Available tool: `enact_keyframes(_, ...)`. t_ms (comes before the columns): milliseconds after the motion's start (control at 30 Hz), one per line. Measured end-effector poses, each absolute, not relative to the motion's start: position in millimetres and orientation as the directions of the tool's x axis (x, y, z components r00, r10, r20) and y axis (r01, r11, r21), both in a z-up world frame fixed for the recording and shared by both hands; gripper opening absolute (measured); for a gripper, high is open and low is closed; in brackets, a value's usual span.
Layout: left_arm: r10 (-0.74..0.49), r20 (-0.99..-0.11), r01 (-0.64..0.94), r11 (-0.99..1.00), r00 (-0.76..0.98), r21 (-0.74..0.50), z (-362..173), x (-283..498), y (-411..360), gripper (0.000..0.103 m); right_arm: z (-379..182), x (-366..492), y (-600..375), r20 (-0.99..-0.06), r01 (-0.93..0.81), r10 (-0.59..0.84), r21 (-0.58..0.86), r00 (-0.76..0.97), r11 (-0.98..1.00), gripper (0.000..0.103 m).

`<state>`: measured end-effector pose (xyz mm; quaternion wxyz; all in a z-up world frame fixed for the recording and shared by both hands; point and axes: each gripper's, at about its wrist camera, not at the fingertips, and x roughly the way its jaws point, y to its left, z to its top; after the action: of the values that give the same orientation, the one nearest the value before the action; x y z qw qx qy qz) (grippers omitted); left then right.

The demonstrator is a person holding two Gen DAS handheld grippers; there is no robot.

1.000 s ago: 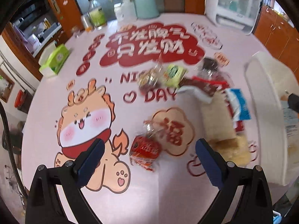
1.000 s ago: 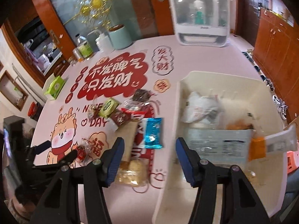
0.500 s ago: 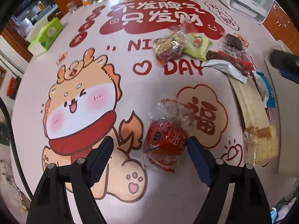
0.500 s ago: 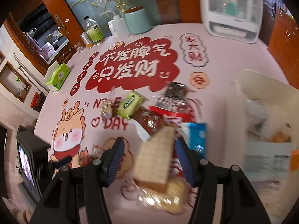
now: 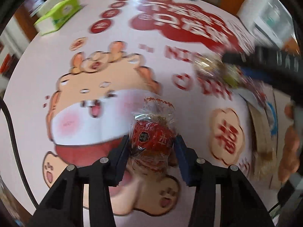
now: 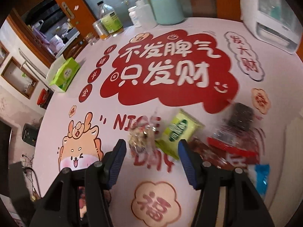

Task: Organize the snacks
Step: 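Grasp the red round packet with left gripper while right gripper grasps clear nut bag, then carry both snacks over the white tray and open both grippers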

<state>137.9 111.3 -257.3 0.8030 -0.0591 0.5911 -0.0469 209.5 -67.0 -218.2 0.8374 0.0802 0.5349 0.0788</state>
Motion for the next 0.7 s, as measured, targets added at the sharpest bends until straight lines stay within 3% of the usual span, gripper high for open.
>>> enact_keyframes(200, -0.122, -0.94, -0.12, 0.979, 0.32, -0.168, -262, 153, 153, 0.046, -239, 220, -50, -0.893, -0.066, 0.201, 0.191, 0.402, 0.979, 0.057)
enact_keyframes(233, -0.122, -0.939, -0.123, 0.978, 0.321, -0.169, -262, 154, 154, 0.046, -239, 220, -48, -0.887, -0.074, 0.199, 0.185, 0.417, 0.98, 0.053)
enact_keyframes(267, -0.123, -0.939, -0.123, 0.978, 0.323, -0.171, -263, 154, 156, 0.046, -240, 220, -46, -0.886, -0.088, 0.206, 0.187, 0.416, 0.979, 0.039)
enact_keyframes(300, -0.124, -0.938, -0.121, 0.978, 0.324, -0.17, -262, 154, 156, 0.046, -242, 221, -44, -0.888, -0.099, 0.214, 0.19, 0.407, 0.977, 0.034)
enact_keyframes(700, -0.151, -0.911, -0.01, 0.986, 0.385, -0.167, -221, 134, 115, 0.045, -214, 175, -52, -0.875, -0.147, 0.265, 0.224, 0.404, 0.964, 0.033)
